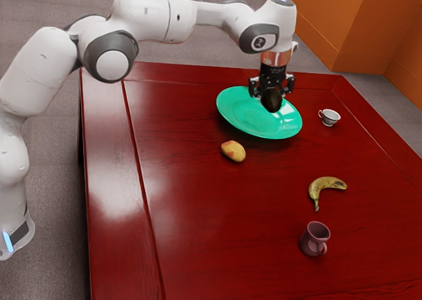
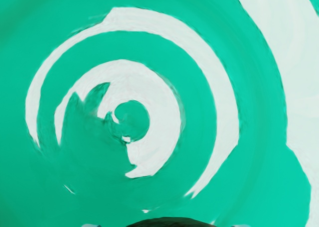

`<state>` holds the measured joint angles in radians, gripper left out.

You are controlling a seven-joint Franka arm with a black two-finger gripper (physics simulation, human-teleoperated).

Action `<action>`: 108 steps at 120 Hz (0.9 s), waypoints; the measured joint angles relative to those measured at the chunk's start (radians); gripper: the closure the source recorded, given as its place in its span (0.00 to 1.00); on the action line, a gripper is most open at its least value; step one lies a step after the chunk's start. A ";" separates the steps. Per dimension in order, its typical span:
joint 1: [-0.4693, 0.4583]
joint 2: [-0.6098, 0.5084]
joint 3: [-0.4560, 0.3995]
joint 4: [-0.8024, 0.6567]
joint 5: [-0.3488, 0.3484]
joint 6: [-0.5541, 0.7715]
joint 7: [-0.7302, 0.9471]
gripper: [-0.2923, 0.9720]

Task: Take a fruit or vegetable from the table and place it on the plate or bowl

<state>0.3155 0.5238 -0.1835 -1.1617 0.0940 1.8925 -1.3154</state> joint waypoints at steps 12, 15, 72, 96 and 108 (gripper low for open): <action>0.013 0.051 0.001 0.040 0.003 0.053 0.006 0.55; 0.017 0.057 0.001 0.043 0.006 0.064 0.007 0.55; 0.013 0.109 -0.010 0.024 0.623 0.156 0.150 0.55; -0.002 0.117 -0.032 0.025 0.712 0.213 0.191 0.55; -0.007 0.125 -0.033 0.025 0.736 0.249 0.207 0.55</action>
<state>0.3085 0.6489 -0.2167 -1.1371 0.8300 2.1411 -1.1089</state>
